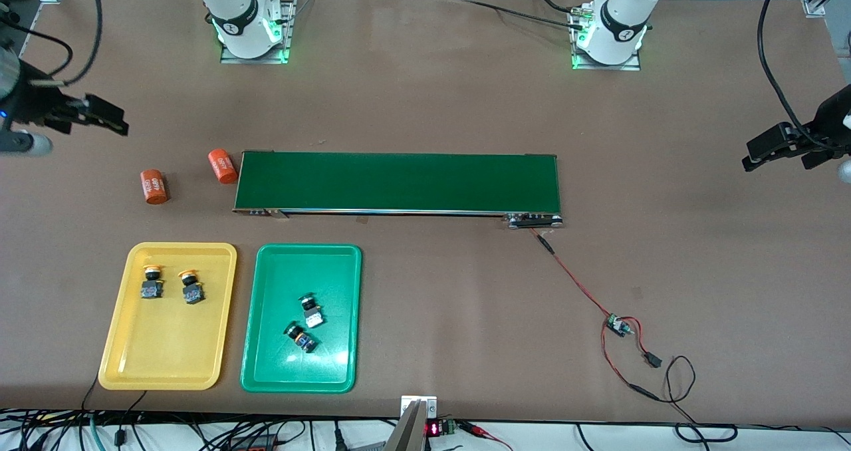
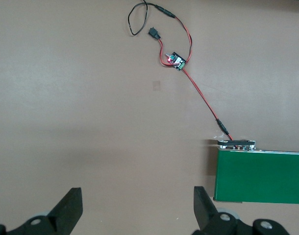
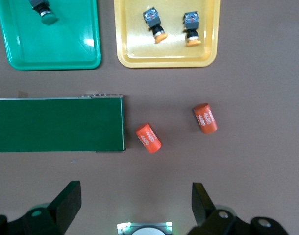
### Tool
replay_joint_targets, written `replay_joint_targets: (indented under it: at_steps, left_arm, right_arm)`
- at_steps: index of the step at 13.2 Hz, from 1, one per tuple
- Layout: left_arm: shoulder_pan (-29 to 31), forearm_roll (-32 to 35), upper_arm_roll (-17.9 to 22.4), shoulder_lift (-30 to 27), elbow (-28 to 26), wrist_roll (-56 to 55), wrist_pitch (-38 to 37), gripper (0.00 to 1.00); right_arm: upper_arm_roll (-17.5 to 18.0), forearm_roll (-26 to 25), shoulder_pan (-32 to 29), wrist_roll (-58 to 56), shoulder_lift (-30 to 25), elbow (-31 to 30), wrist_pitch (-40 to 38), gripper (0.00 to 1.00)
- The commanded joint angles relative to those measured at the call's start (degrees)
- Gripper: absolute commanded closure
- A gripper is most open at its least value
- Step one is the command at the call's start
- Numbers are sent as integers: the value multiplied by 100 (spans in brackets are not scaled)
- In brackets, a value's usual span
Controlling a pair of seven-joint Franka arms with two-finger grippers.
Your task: Sort buttons by color to trays
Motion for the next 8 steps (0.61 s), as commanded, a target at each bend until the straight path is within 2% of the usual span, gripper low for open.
replay_joint_targets:
  at_steps: [1,8]
  left_arm:
    - [33,-11,-3,-104,-126,94,86,0]
    - [33,-11,-3,-95,-126,94,78,0]
  right_arm:
    - [-80,-43,57,82,-199,-276,-122,0]
    - [-115,-25,30,100,-304,-153,-606,0]
